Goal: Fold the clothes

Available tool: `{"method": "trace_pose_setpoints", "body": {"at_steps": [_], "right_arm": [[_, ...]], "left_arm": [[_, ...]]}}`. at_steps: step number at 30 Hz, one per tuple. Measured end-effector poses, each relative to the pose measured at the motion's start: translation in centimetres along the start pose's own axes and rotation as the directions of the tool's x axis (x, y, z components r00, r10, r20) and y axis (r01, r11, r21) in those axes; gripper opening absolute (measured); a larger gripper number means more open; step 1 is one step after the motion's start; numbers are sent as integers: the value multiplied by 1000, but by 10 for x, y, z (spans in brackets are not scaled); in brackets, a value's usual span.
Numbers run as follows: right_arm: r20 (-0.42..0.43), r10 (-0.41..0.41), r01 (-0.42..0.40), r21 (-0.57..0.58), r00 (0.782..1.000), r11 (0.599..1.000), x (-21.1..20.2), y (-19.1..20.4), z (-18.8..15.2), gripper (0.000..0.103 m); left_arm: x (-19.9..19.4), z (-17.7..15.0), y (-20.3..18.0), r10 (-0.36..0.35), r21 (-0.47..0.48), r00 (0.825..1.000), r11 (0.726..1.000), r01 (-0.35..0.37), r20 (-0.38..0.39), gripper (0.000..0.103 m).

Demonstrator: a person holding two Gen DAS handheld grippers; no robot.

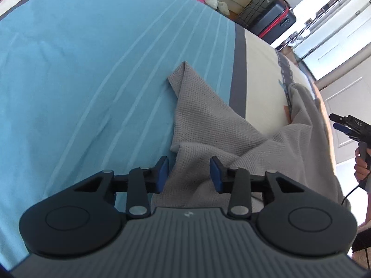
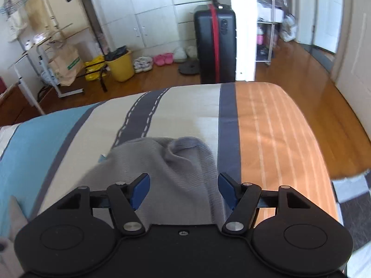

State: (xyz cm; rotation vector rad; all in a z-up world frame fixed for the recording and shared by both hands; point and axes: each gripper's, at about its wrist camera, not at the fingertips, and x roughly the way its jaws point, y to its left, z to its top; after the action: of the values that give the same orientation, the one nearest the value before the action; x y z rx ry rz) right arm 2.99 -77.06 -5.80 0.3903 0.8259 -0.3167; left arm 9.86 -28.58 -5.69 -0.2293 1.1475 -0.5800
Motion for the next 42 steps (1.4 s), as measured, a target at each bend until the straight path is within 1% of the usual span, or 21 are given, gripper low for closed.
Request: {"method": "trace_pose_setpoints", "body": {"at_steps": [1, 4, 6, 7, 9, 10, 12, 13, 14, 15, 16, 17, 18, 23, 26, 30, 33, 36, 38, 41, 42], "right_arm": [[2, 9, -9, -1, 1000, 1000, 7, -7, -1, 70], [-25, 36, -36, 25, 999, 999, 27, -19, -2, 71], [-35, 36, -35, 32, 999, 999, 40, -23, -2, 75], [-35, 33, -32, 29, 999, 999, 45, -23, -2, 81], [-18, 33, -33, -3, 999, 999, 54, -20, -4, 83], [0, 23, -23, -34, 1000, 999, 53, -14, -7, 83], [35, 1, 2, -112, 999, 994, 55, -2, -12, 78], [56, -23, 32, -154, 998, 988, 57, 5, -14, 66], [76, -41, 54, -191, 996, 980, 57, 11, -17, 64], [85, -40, 58, -216, 996, 975, 54, 15, -18, 59], [95, -39, 61, -241, 995, 969, 51, 19, -19, 31], [108, -43, 70, -262, 993, 962, 47, 23, -20, 10], [126, -60, 93, -273, 990, 958, 41, 25, -20, 10], [236, -150, 216, -284, 960, 934, 5, 29, -14, 8], [289, -162, 246, -282, 943, 927, -22, 33, -12, 7], [335, -159, 260, -280, 929, 924, -54, 39, -14, 7], [351, -145, 238, -238, 925, 942, -70, 35, -14, 7], [372, -127, 204, -176, 920, 963, -82, 24, -18, 7], [381, -76, 146, -156, 921, 977, -85, 17, -21, 7], [385, 12, 47, -143, 923, 989, -82, 6, -24, 7], [379, -5, 63, -141, 925, 988, -78, 5, -25, 7]], "left_arm": [[4, 2, -1, -11, 3, 1000, 1000, 11, -7, 36], [21, 10, -3, -54, -15, 997, 998, 54, -50, 45], [28, 13, -1, -77, -46, 995, 996, 74, -57, 49], [32, 15, 1, -94, -67, 994, 994, 90, -57, 51], [38, 18, 3, -123, -100, 991, 988, 118, -52, 61], [39, 19, -4, -105, -65, 993, 993, 102, -51, 62], [41, 19, -16, -68, 4, 997, 998, 69, -48, 63], [42, 20, -22, -50, 39, 998, 998, 52, -45, 63], [43, 20, -28, -32, 73, 999, 997, 35, -42, 62], [44, 21, -34, -14, 108, 999, 994, 18, -37, 60], [45, 21, -40, 4, 142, 999, 990, 1, -33, 56], [46, 21, -47, 21, 176, 999, 984, -16, -28, 28], [47, 22, -53, 39, 210, 999, 977, -34, -22, 12], [51, 23, -83, 117, 362, 993, 925, -115, 17, 10], [43, 21, -90, 125, 380, 990, 914, -141, 66, 10], [29, 12, -102, 186, 460, 965, 852, -251, 183, 10], [14, 17, -101, 151, 441, 967, 868, -230, 207, 10], [-3, 20, -104, 133, 452, 967, 864, -221, 219, 10], [-15, 21, -106, 121, 459, 966, 862, -216, 227, 10], [-26, 29, -109, 127, 450, 957, 861, -237, 262, 10], [-29, 34, -108, 137, 445, 950, 858, -255, 281, 10]]}}
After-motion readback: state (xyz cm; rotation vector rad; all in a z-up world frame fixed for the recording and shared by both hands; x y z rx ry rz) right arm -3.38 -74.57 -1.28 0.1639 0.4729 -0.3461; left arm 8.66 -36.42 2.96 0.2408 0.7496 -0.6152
